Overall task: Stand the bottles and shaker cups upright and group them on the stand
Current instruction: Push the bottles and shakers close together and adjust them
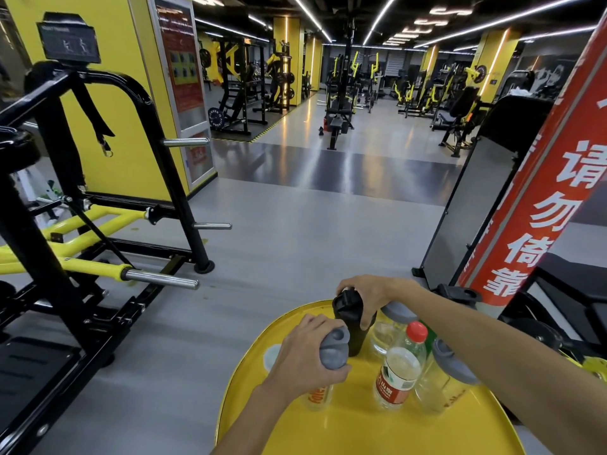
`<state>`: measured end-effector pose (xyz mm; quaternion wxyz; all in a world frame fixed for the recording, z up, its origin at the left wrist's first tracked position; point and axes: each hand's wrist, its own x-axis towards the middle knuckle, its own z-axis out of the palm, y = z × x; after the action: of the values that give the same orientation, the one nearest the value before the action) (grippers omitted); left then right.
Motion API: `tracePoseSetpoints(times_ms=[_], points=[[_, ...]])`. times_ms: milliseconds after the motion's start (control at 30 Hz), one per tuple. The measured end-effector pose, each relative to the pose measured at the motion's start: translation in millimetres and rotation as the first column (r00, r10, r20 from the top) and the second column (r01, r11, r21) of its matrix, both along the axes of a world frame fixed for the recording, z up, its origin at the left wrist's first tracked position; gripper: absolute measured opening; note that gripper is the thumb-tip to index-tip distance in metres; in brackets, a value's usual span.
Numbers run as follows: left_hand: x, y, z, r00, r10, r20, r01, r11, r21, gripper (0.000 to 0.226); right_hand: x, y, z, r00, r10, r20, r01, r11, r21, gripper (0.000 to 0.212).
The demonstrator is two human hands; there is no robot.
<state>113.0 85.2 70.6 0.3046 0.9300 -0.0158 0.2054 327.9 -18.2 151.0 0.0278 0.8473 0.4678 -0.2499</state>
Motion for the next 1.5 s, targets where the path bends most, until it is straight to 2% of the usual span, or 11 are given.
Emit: tracePoseSetpoints(times_ms=[300,633,767,867,1100,1200,1367,1500], points=[[0,-1,1,1.0,0.009,-0.005,-0.009,1.0,0.016,0.063,7,-3,-4,1.0,-0.007,-0.027,0.008,1.0,0.017,0.086],[-2,-1,4,1.0,0.008,-0.021,-0.008,1.0,-0.007,0.063,9,4,-5,0.999,0.007,-0.031,-0.01,0.996,-0.084,0.089],[-2,-1,6,1.0,0.006,-0.028,-0.006,1.0,-0.011,0.064,7,3,-9,1.0,-0.005,-0.004,0.005,0.996,-0.088,0.106],[-3,0,9,0.999,-0.004,-0.042,0.003,1.0,-0.008,0.067,7,-4,-4,1.0,-0.022,-0.019,0.022,0.999,-0.023,0.112],[-3,8,12,0.982,-0.074,-0.175,0.092,0.991,0.097,0.089,-1,-38,25,1.0,-0.007,0.009,0.006,0.986,0.166,0.091],[-1,6,13,0.983,-0.059,-0.176,0.079,0.991,0.106,0.084,-9,-49,22,0.999,-0.023,0.022,0.019,0.986,0.168,0.086],[12,-4,20,0.991,-0.068,-0.119,0.071,0.997,0.02,0.074,-18,-64,13,0.997,-0.047,0.053,0.036,0.981,0.193,0.074],[38,-12,38,0.99,-0.111,-0.083,0.112,0.994,0.004,0.075,-22,-78,21,0.994,-0.058,0.097,0.037,0.978,0.204,0.065]])
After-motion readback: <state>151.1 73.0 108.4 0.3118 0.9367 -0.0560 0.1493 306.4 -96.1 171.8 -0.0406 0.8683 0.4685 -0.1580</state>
